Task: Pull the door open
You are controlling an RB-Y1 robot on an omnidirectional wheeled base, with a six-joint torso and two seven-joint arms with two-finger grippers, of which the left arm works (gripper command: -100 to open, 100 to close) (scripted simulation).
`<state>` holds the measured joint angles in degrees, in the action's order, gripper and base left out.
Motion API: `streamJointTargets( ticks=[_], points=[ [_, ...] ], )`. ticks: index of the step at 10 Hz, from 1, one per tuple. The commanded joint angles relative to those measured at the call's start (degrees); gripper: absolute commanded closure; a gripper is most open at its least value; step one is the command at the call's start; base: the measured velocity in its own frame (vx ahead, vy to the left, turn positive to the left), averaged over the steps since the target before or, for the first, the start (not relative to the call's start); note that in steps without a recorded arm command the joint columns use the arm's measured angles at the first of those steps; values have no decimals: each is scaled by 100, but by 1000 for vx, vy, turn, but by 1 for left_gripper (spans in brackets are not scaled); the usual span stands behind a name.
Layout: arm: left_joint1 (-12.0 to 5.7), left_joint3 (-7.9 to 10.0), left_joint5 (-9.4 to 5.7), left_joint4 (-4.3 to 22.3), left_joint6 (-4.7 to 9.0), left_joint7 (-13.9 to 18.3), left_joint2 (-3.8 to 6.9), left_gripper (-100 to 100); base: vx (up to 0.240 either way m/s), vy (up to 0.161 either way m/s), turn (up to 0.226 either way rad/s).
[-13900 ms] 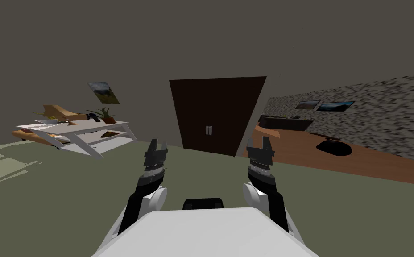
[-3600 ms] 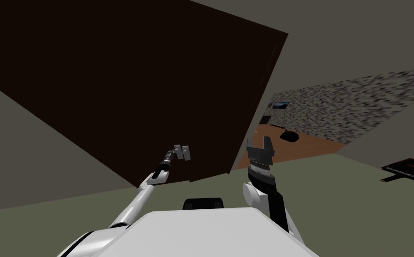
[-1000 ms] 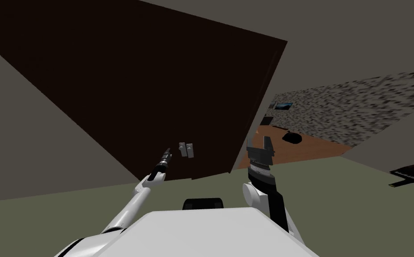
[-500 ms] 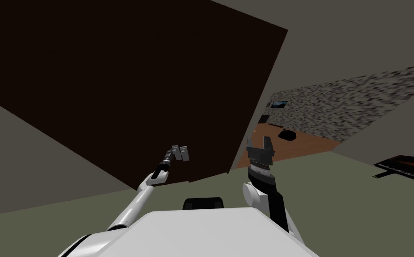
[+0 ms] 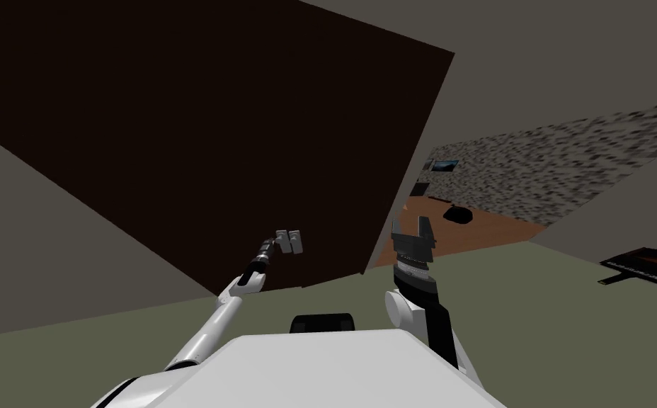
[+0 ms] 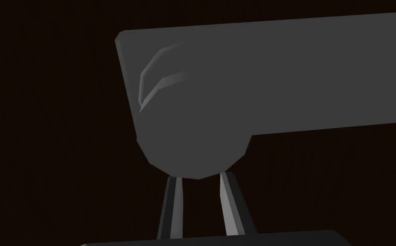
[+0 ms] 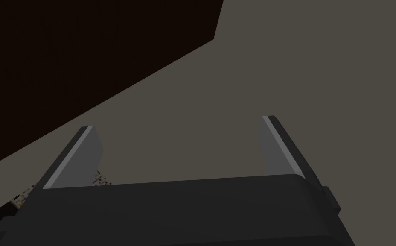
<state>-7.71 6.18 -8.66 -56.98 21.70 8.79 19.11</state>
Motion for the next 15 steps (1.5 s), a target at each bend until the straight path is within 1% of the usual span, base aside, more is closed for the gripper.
streamJointTargets(
  ticks=[1,2,4,6,8,9,10,11,13,14,15],
  points=[
    [59,65,-15,71,-1,20,103,100,-200,135,127],
    [111,42,-6,-80,-54,-2,33,-100,-187,74,47],
    [143,-27,-2,-127,-48,32,23,-100,-215,21,-2],
    [160,-123,6,-187,-41,69,-5,-100,-186,-43,-38],
    [118,-297,28,-297,-26,115,-83,-100,-182,-106,-104],
    [125,-228,29,-245,-18,71,-100,-100,-65,-59,-24],
    [220,-75,5,-179,-38,48,9,-100,-46,42,169],
    [258,3,-7,-139,-44,39,65,-100,-21,91,220],
    [336,212,-37,-26,-59,7,203,-100,36,109,163],
    [333,257,-41,3,-61,-6,221,-100,129,90,39],
    [317,264,-40,11,-60,-13,213,-100,164,36,-24]
  ],
)
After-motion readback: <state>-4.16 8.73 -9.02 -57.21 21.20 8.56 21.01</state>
